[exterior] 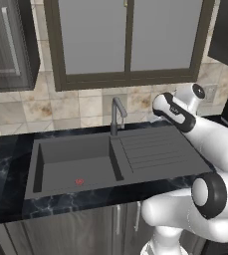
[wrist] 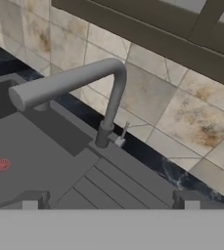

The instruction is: Soak the sponge with water for a few seconds and then drop it inside the sink.

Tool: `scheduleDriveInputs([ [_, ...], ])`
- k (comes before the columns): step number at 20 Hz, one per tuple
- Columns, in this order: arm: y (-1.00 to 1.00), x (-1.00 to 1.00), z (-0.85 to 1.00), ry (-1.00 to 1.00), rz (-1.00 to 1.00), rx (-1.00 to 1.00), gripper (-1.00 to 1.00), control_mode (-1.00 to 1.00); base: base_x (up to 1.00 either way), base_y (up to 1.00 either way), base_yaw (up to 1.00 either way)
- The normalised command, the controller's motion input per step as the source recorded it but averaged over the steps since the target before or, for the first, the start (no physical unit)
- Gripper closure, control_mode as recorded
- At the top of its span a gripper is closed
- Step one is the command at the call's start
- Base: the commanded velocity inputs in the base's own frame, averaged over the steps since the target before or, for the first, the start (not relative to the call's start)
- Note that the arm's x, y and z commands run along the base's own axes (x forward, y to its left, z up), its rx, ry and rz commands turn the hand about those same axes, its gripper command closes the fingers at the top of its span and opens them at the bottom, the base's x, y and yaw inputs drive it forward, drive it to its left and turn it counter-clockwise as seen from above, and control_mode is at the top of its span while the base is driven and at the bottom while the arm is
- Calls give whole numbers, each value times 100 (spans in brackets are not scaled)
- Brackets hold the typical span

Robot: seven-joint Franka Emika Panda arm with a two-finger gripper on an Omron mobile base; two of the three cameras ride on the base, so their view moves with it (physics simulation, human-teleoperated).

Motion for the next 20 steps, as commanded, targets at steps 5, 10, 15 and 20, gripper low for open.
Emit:
scheduleDriveInputs([
  [5,0,20,0,0,-13,0,-100,-100,0,0,0],
  [10,0,0,-6,0,-15,1,-100,-100,0,0,0],
  [15,0,0,-12,-4,-12,5,-100,-100,0,0,0],
  [20,4,0,-3,-9,-9,5,-100,-100,0,0,0],
])
